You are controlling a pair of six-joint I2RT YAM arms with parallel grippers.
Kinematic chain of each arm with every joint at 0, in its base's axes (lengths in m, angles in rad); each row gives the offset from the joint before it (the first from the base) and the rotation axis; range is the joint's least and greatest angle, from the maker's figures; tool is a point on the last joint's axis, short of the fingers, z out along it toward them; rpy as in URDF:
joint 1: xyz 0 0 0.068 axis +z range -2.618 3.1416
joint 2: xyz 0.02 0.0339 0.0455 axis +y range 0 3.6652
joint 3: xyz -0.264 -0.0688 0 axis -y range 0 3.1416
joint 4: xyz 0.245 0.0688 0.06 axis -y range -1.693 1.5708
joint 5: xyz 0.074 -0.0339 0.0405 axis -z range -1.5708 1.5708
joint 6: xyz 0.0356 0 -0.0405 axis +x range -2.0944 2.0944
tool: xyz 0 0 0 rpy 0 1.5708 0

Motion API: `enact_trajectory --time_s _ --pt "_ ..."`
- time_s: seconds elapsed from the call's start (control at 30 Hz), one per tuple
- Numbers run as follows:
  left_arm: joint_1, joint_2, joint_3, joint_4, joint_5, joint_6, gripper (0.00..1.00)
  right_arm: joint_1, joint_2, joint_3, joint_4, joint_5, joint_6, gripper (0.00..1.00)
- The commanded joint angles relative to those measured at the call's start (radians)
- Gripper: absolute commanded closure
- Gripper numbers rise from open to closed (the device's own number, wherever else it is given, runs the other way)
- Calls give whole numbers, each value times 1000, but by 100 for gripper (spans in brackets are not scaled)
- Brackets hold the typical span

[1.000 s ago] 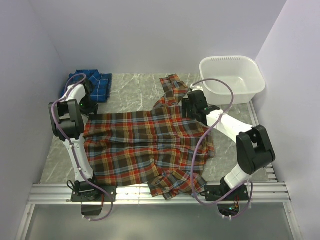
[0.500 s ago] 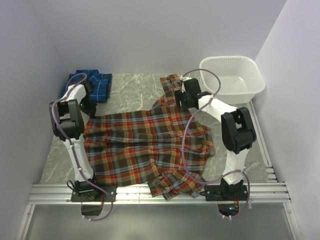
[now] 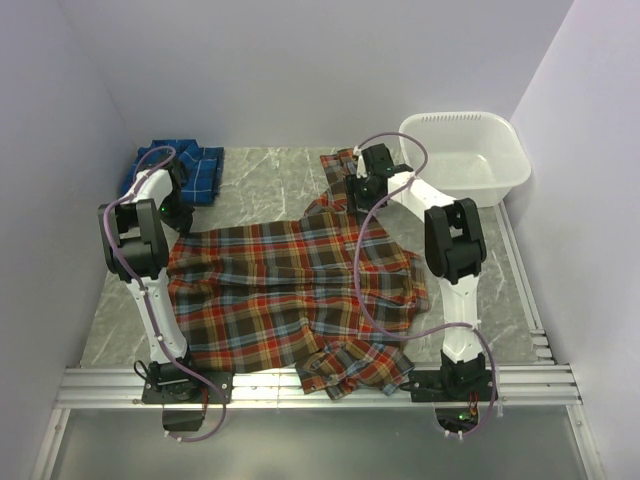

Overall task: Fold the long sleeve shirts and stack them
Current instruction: Fold the shirt

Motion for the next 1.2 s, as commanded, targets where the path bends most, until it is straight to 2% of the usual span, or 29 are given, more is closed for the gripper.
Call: enact_trajectory --time_s 0.0,0.17,0.27,0.37,0.4,0.6,0.83,1.17 --pt "5 -2 -44 2 -46 24 100 -1 57 60 -111 -40 12 32" --pt "7 -10 -56 13 -44 29 100 -1 73 55 -129 -80 18 39" --pt "5 -19 -70 16 -50 35 99 0 83 58 -148 -103 12 50" --pt "5 -30 -74 14 -61 38 99 0 62 28 -140 -115 -1 70" --pt "5 -34 -68 13 -64 39 99 0 42 14 -134 -114 -5 87" --pt "7 -77 22 -1 -76 52 99 -3 -57 11 -109 -57 -24 100" --pt "5 -116 208 11 -67 91 100 -15 -185 31 24 147 -47 100" --pt "4 -64 277 203 22 168 100 -30 -157 97 121 250 -119 100"
